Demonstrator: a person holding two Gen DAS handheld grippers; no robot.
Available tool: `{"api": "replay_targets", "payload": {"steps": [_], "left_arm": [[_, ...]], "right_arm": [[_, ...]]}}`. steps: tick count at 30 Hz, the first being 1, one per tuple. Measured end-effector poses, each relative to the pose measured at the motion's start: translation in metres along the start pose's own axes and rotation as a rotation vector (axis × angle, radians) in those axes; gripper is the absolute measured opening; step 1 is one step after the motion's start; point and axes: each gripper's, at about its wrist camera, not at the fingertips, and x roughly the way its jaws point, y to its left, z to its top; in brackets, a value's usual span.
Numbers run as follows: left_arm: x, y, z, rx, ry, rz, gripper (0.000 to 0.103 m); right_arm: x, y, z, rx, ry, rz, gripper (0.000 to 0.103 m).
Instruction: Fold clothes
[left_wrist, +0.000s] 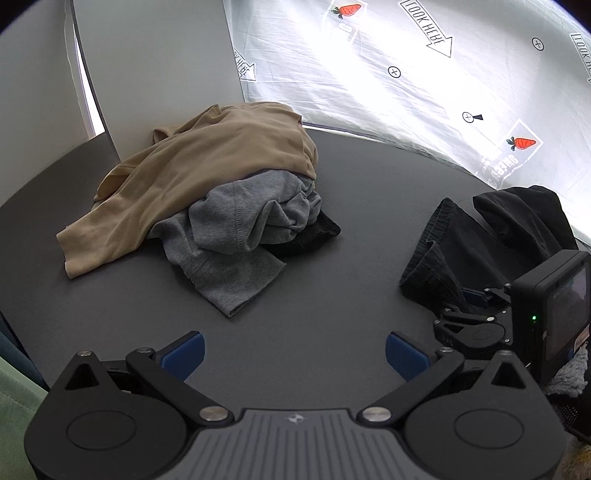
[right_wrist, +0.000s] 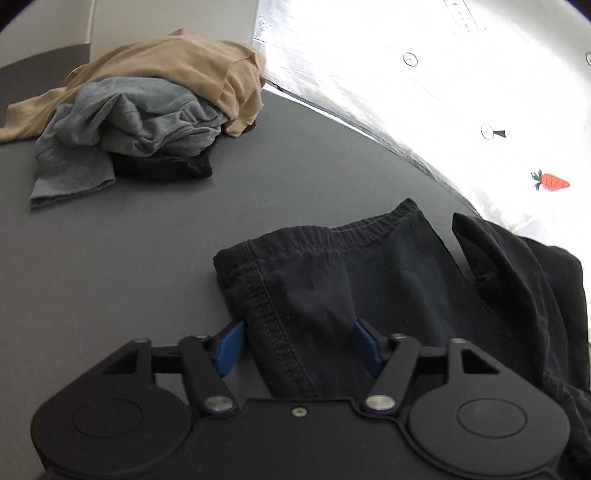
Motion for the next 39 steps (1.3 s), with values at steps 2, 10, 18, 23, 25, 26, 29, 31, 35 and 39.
{"api": "replay_targets", "payload": {"steps": [2, 10, 18, 23, 25, 26, 29, 31, 35, 39], "left_arm": [[0.002, 0.008, 0.003, -0.007, 0.001, 0.007, 0.103], [-0.027, 0.034, 0.027, 0.013, -0.109, 0.088, 0.103], [-0.048, 0.024, 0.033, -0.01, -0.166, 0.101, 0.103], [-0.041, -0.025, 0.02, 0.037, -0.131, 0.003, 0.103], [-0.038, -0.044, 0.014, 0.056, -0.117, -0.036, 0.103], [-0.037, -0.054, 0.012, 0.065, -0.11, -0.056, 0.103], [-0.033, -0.084, 0.004, 0.095, -0.089, -0.116, 0.103], [-0.034, -0.114, 0.0, 0.131, -0.081, -0.171, 0.103], [-0.042, -0.168, -0.008, 0.199, -0.077, -0.253, 0.103], [-0.053, -0.211, -0.021, 0.253, -0.082, -0.275, 0.103]], "right_arm": [[0.008, -0.003, 0.007, 0.05, 0.025, 0.008, 0.012], [-0.088, 0.04, 0.034, -0.059, -0.089, 0.306, 0.004], [-0.164, 0.153, 0.01, -0.325, -0.103, 0.729, 0.026], [-0.166, 0.062, -0.008, -0.08, -0.078, 0.56, 0.05], [-0.168, 0.013, -0.028, 0.058, -0.044, 0.412, 0.053], [-0.172, -0.014, -0.043, 0.139, -0.023, 0.325, 0.053], [-0.186, -0.097, -0.094, 0.382, 0.038, 0.053, 0.062], [-0.207, -0.147, -0.141, 0.543, 0.084, -0.137, 0.065], [-0.258, -0.232, -0.242, 0.873, 0.163, -0.479, 0.069], [-0.294, -0.288, -0.336, 1.221, 0.153, -0.619, 0.073]]}}
